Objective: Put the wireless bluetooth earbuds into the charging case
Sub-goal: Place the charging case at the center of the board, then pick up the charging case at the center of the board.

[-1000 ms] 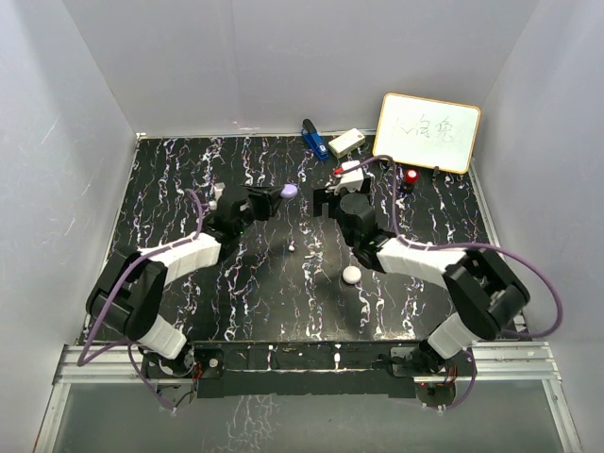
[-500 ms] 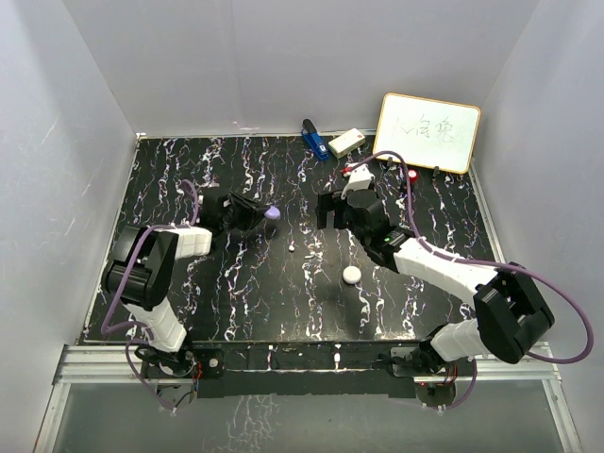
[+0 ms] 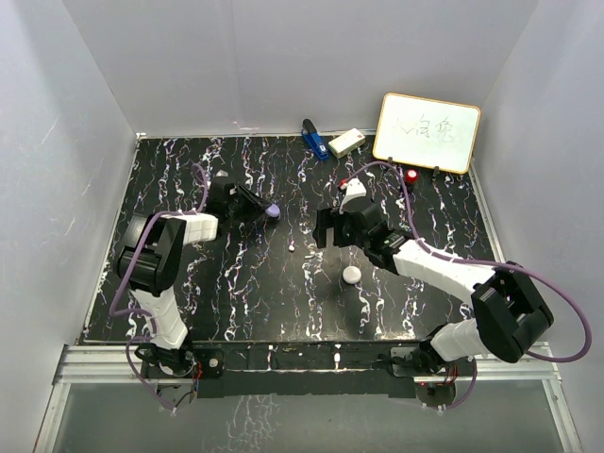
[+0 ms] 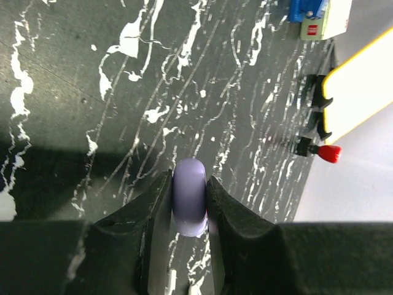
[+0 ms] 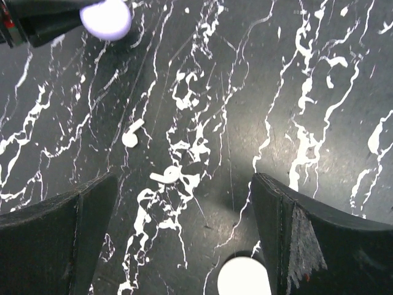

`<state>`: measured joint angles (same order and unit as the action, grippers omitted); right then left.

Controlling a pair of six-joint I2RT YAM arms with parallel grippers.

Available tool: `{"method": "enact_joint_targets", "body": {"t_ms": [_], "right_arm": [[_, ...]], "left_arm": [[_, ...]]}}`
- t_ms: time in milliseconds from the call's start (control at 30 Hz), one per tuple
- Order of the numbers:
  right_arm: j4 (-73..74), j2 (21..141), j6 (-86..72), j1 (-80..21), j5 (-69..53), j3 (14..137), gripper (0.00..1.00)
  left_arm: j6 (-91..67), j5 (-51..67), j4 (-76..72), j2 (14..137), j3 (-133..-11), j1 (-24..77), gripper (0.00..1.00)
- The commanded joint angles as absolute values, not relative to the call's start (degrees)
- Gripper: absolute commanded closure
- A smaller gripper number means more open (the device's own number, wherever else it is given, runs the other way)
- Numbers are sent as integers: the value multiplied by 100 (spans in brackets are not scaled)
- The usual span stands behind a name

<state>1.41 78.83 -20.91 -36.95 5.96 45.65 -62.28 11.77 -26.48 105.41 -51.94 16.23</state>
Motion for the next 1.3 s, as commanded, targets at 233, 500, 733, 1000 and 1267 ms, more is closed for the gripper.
{"method": "enact_joint_targets", "body": {"t_ms": [233, 500, 733, 1000, 1267], "right_arm": [[685, 7412, -2356, -3668, 276, 4277, 12], [1382, 7429, -2634, -3670, 329, 4266, 11], [2137, 7453, -2930, -3674, 716, 4368, 11], [2566, 7436, -3145, -3725, 853, 4258, 11], [2532, 7660, -3199, -3764, 877, 4118, 13]], "left_arm": [[-5548, 917, -2119, 10977, -5997, 1600, 85], [-5419, 772, -1886, 11046, -6204, 1554, 34], [-5253, 352, -1526, 10403, -6112, 1421, 22], [-5005, 138, -1051, 9345, -5987, 1404, 17], [-5121, 493, -941, 8679, -5625, 1410, 17]]}}
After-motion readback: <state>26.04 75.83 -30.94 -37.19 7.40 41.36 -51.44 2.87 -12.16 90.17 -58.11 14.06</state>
